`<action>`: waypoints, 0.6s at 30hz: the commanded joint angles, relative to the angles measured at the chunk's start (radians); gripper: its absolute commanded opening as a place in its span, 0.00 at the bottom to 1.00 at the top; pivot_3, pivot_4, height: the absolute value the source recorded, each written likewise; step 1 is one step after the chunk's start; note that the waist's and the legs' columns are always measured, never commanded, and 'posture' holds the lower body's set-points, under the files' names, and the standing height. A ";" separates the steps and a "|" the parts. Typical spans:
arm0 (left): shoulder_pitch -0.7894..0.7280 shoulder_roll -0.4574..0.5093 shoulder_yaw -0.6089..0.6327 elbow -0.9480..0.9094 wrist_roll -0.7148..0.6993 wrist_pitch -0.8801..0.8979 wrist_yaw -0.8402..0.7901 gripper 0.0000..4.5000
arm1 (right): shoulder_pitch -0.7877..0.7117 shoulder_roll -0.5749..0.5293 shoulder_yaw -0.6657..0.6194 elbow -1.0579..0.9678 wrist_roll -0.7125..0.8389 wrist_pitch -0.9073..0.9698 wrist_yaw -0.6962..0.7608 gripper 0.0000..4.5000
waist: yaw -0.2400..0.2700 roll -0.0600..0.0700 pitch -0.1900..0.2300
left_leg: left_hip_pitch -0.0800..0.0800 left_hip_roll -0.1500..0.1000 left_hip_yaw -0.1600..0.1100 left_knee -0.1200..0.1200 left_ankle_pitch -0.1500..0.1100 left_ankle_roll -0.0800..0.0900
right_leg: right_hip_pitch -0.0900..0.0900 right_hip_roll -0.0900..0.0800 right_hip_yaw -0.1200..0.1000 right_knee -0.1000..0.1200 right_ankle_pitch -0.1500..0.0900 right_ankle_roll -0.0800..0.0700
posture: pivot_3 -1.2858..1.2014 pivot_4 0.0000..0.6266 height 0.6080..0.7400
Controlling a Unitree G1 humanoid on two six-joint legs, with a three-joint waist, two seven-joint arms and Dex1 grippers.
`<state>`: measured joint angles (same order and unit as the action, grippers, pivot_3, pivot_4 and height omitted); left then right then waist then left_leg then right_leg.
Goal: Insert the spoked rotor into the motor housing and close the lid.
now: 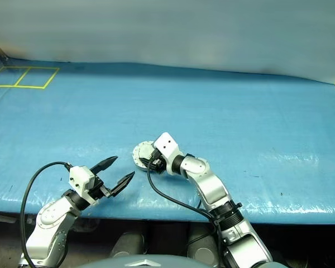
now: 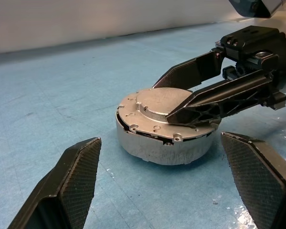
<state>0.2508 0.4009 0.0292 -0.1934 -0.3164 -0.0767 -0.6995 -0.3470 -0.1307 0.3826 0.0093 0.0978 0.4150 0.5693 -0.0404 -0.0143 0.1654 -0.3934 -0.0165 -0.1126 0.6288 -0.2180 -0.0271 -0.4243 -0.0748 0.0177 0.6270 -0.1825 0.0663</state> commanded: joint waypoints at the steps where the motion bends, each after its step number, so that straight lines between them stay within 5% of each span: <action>1: -0.002 0.004 0.011 -0.015 0.004 -0.022 0.000 0.97 | -0.002 0.014 0.005 -0.011 0.006 0.017 0.007 0.67 | 0.000 0.000 0.000 | 0.000 0.000 0.000 0.000 0.000 0.000 | 0.000 0.000 0.000 0.000 0.000 0.000 | 0.52 0.24 1.00; 18: 0.004 -0.006 0.015 0.000 0.015 -0.031 0.013 0.97 | -0.039 0.025 0.025 -0.040 -0.030 0.132 -0.027 0.67 | 0.000 0.000 0.000 | 0.000 0.000 0.000 0.000 0.000 0.000 | 0.000 0.000 0.000 0.000 0.000 0.000 | 0.52 0.24 1.00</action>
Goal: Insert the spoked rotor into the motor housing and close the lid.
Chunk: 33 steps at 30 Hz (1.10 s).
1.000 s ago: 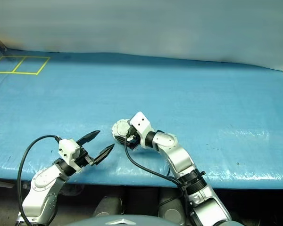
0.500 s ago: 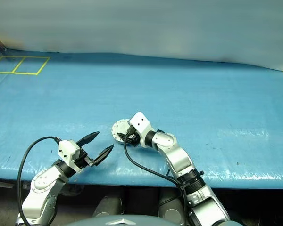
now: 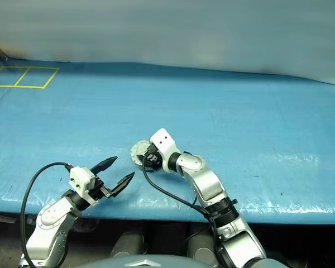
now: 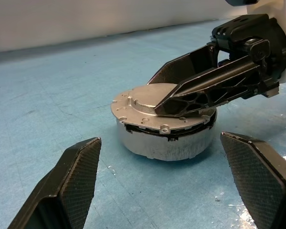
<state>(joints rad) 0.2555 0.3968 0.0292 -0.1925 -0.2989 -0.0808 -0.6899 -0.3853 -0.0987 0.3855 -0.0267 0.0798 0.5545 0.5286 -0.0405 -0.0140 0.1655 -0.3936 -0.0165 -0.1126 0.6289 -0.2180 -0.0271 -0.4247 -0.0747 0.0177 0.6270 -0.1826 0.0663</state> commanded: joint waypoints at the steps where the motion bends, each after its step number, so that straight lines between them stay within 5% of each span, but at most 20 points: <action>1: 0.000 -0.002 0.017 -0.001 -0.003 -0.027 0.003 0.97 | 0.001 -0.014 0.024 -0.002 -0.013 -0.010 0.018 0.67 | 0.000 0.000 0.000 | 0.000 0.000 0.000 0.000 0.000 0.000 | 0.000 0.000 0.000 0.000 0.000 0.000 | 0.52 0.24 1.00; 26: -0.011 0.000 0.017 -0.014 -0.040 -0.003 -0.009 0.97 | -0.016 -0.032 -0.012 0.115 0.011 0.034 0.061 0.67 | 0.001 0.000 -0.002 | 0.003 0.000 0.000 0.000 0.000 0.000 | 0.002 0.000 0.000 0.000 0.000 0.000 | 0.52 0.24 1.00; 33: -0.008 -0.003 0.012 -0.015 -0.038 0.001 -0.007 0.97 | -0.027 -0.082 0.059 0.138 -0.102 -0.039 0.029 0.67 | 0.001 0.001 -0.003 | 0.006 0.000 0.000 0.000 0.000 0.000 | 0.006 0.000 0.000 0.000 0.000 0.000 | 0.52 0.24 1.00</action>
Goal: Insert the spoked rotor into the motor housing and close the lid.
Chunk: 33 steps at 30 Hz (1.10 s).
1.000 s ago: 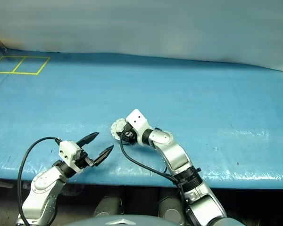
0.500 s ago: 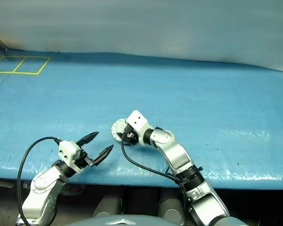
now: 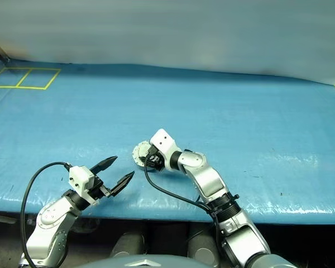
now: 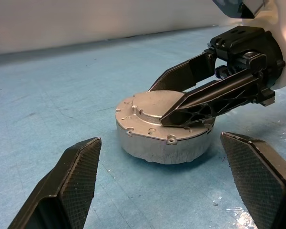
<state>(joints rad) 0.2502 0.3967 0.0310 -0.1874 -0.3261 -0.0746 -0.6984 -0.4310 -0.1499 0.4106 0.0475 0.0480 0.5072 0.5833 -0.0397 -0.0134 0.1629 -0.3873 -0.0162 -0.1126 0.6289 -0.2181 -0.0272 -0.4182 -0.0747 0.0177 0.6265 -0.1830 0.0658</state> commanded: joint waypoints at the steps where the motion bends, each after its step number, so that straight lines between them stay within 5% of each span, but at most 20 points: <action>1: -0.003 -0.004 0.009 -0.020 -0.010 -0.006 0.002 0.97 | 0.018 -0.033 0.037 0.064 -0.074 0.005 -0.027 0.67 | 0.001 0.000 0.000 | 0.003 0.000 0.000 -0.001 0.000 0.000 | 0.003 0.000 0.000 0.000 0.000 0.000 | 0.52 0.24 1.00; 11: -0.069 -0.042 0.027 -0.028 -0.058 0.108 0.079 0.97 | 0.012 -0.043 0.044 0.067 -0.082 -0.004 -0.025 0.67 | 0.003 0.000 0.000 | 0.005 0.000 0.000 -0.001 -0.001 -0.001 | 0.005 -0.001 -0.001 -0.001 -0.001 -0.001 | 0.52 0.24 1.00; 26: -0.194 -0.070 -0.038 0.103 0.003 0.170 0.092 0.00 | 0.022 -0.043 0.043 0.043 -0.083 -0.006 -0.043 0.67 | 0.003 0.001 -0.001 | 0.005 0.001 0.000 -0.001 -0.001 -0.001 | 0.005 -0.001 -0.002 -0.001 -0.001 -0.001 | 0.52 0.24 1.00; 33: -0.211 -0.078 -0.063 0.131 0.048 0.195 0.116 0.00 | 0.028 -0.054 0.053 0.031 -0.089 -0.009 -0.037 0.67 | 0.003 0.001 -0.001 | 0.005 0.000 0.000 -0.002 -0.001 -0.001 | 0.005 -0.001 -0.002 -0.001 -0.001 -0.001 | 0.52 0.24 1.00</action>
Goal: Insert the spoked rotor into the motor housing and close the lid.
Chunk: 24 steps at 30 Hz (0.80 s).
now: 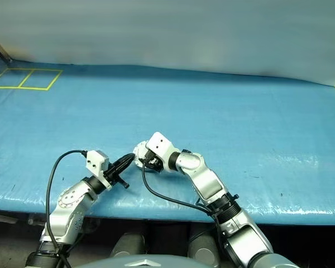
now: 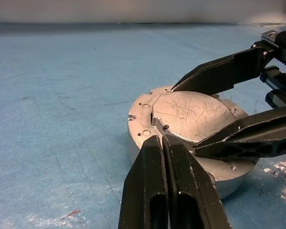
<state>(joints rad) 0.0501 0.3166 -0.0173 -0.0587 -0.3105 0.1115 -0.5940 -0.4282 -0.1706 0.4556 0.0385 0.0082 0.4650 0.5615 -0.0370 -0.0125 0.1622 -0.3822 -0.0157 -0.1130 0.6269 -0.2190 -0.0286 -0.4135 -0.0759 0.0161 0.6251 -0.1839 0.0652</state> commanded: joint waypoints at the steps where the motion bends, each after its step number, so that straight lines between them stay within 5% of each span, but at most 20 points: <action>1: -0.011 0.003 -0.023 0.006 0.042 0.013 0.013 0.00 | 0.026 -0.035 0.008 0.037 -0.048 0.035 -0.014 0.67 | 0.002 0.000 0.000 | 0.000 0.000 0.000 0.000 0.000 0.000 | 0.000 0.000 0.000 0.000 0.000 0.000 | 0.52 0.24 1.00; 11: 0.002 0.012 -0.068 0.011 0.099 0.045 0.007 0.00 | 0.030 -0.033 -0.009 -0.003 -0.027 0.060 -0.014 0.67 | 0.010 0.003 -0.003 | 0.000 -0.001 -0.001 0.000 -0.001 -0.002 | -0.001 -0.002 -0.001 -0.002 0.000 0.000 | 0.52 0.24 1.00; 15: 0.003 0.013 -0.069 0.009 0.102 0.043 0.007 0.00 | 0.035 -0.032 -0.034 -0.036 -0.004 0.056 -0.006 0.96 | 0.011 0.004 -0.003 | 0.000 -0.001 -0.001 0.000 -0.001 -0.002 | -0.001 -0.002 -0.002 -0.003 0.000 0.000 | 0.52 0.24 1.00; 24: 0.015 0.006 -0.074 0.004 0.101 0.039 0.008 0.00 | 0.050 -0.017 -0.229 -0.243 0.206 0.173 0.035 0.98 | 0.016 0.005 -0.003 | -0.010 -0.002 -0.003 0.000 -0.001 -0.001 | -0.006 -0.002 -0.003 -0.004 0.000 0.001 | 0.52 0.24 1.00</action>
<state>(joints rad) 0.0464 0.3225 -0.0550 -0.0806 -0.2355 0.1222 -0.5826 -0.3671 -0.1914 0.2826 -0.1360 0.1568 0.6080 0.5898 -0.0211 -0.0072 0.1597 -0.3931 -0.0174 -0.1160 0.6270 -0.2195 -0.0293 -0.4204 -0.0775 0.0128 0.6215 -0.1840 0.0658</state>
